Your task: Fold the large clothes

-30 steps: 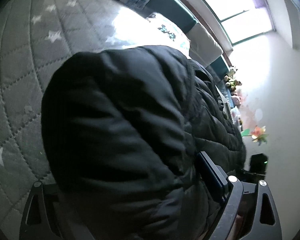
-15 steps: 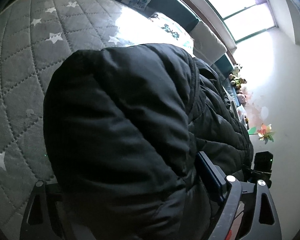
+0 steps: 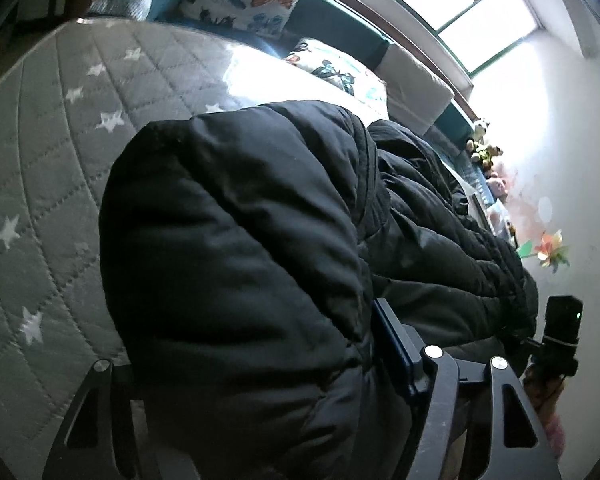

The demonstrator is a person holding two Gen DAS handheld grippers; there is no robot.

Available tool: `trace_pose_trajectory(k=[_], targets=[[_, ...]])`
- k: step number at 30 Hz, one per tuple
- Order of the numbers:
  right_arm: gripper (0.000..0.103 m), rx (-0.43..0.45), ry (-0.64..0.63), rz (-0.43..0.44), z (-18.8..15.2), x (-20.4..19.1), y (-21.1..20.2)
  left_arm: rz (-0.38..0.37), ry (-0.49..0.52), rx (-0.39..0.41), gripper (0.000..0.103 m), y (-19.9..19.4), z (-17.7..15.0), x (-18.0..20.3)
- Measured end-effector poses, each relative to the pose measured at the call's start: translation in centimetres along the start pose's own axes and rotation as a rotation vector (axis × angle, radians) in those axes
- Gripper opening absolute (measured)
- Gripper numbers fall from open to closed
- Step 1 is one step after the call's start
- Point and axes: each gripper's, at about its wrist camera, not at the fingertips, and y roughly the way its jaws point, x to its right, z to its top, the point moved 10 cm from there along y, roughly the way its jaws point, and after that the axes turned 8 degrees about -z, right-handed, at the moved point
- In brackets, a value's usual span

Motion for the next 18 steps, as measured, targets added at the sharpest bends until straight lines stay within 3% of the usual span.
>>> trace_pose_trajectory(k=[4,7,13,16,18], targets=[[0.065,-0.014,0.023,0.039,0.4,0.4,0.6,-0.025,-0.03,-0.014,0.079,0.4,0.3,-0.4],[0.08,-0.033,0.046,0.052,0.7,0.9,1.5,-0.038,-0.076,-0.037,0.091,0.8,0.4,-1.4],[0.088,-0.072,0.115,0.135,0.8,2.1,2.9,-0.052,-0.098,-0.039,0.091,0.7,0.2,-1.7],[0.084,-0.057,0.119,0.14,0.3,2.0,2.3,0.002,-0.078,-0.014,0.08,0.1,-0.2,-0.9],[0.064,-0.012,0.081,0.102,0.2,1.1,1.1,0.077,-0.022,0.01,0.066,-0.8,-0.4,0.4]])
